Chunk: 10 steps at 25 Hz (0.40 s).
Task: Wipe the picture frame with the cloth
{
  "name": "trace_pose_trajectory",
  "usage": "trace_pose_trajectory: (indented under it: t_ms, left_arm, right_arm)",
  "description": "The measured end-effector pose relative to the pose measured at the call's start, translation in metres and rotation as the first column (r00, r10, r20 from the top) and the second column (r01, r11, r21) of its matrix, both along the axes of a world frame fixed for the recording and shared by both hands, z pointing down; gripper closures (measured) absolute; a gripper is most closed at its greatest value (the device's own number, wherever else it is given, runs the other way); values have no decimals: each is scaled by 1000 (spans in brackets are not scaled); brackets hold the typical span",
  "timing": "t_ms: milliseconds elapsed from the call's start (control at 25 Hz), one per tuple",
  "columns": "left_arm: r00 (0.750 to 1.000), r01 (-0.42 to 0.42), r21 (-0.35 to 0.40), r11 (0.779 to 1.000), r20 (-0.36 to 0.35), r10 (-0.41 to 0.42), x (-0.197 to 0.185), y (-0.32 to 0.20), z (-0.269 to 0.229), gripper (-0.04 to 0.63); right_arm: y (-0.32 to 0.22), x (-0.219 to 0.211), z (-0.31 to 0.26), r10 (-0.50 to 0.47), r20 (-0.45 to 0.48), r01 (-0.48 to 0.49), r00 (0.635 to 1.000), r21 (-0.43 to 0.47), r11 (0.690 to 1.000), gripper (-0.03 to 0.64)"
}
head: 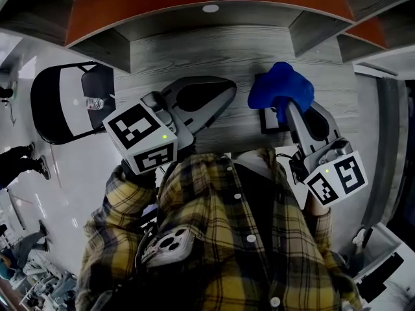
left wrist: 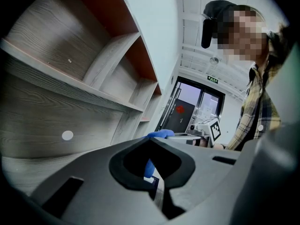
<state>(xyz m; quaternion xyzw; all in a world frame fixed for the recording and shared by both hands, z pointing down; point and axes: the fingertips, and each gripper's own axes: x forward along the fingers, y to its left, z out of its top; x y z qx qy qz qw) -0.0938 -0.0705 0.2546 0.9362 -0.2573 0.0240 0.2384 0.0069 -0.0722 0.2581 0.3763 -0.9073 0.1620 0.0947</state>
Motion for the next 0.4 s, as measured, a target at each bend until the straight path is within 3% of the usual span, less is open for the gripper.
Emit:
trace_pose_trajectory:
  t_ms: [400]
  left_arm:
    - [1000,-8,-7,1000,6,8,0,-1,5,591]
  right_arm:
    - [-2,-1,4,-4,-3,4,1000,-7,1000,571]
